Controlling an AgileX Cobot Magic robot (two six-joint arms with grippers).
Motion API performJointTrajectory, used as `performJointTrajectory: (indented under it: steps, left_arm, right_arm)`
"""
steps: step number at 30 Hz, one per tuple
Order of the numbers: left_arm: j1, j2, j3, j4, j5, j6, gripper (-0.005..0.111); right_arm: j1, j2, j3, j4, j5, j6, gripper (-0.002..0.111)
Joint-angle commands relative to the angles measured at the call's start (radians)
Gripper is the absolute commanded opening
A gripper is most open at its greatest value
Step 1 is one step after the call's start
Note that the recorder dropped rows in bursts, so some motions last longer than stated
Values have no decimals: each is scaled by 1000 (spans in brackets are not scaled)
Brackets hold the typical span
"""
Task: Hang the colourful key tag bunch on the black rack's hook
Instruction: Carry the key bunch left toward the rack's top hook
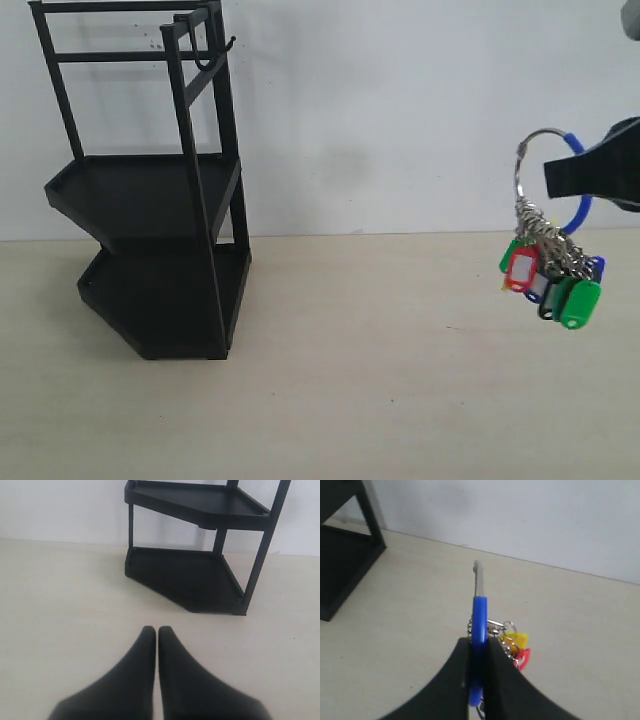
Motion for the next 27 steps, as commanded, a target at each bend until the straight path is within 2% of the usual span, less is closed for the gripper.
performJointTrajectory:
  steps: [1,3,4,7,8,10,11,14,17,20,23,27]
  left_arm:
    - [-1,-2,-1,5,-8,3,4]
    - [-1,-2,-1,5,-8,3,4]
    - [-1,-2,-1,5,-8,3,4]
    - [-1,-2,-1,5,-8,3,4]
    - [-1,-2,-1,5,-8,3,4]
    - [-1,-2,-1,5,-8,3,4]
    - [-1,-2,-1,5,-8,3,4]
    - [-1,-2,-1,5,-8,3,4]
    - [-1,-2,-1,5,-8,3,4]
    - [-1,-2,-1,5,-8,3,4]
    - [-1,-2,-1,5,-8,3,4]
    - [-1,-2,-1,5,-8,3,4]
  right_arm:
    - [8,8,-7,5,-77,135,0]
    - [70,11,-7,7,-57,-95,0]
    - [77,14,-7,7,-51,-115,0]
    - [21,23,-7,4,-107,194,0]
    - [29,28,-7,4,-114,209,0]
    - [89,30,-7,4,-104,24,0]
    - [101,30,-7,4,-99,-9,0]
    - [85,38,-7,4,-133,194,0]
    - [161,47,-7,4,-124,14,0]
    - [174,51,-7,26,-182,144,0]
    - [248,57,-7,35,-286,119,0]
    - [287,147,-37,35,-362,119,0]
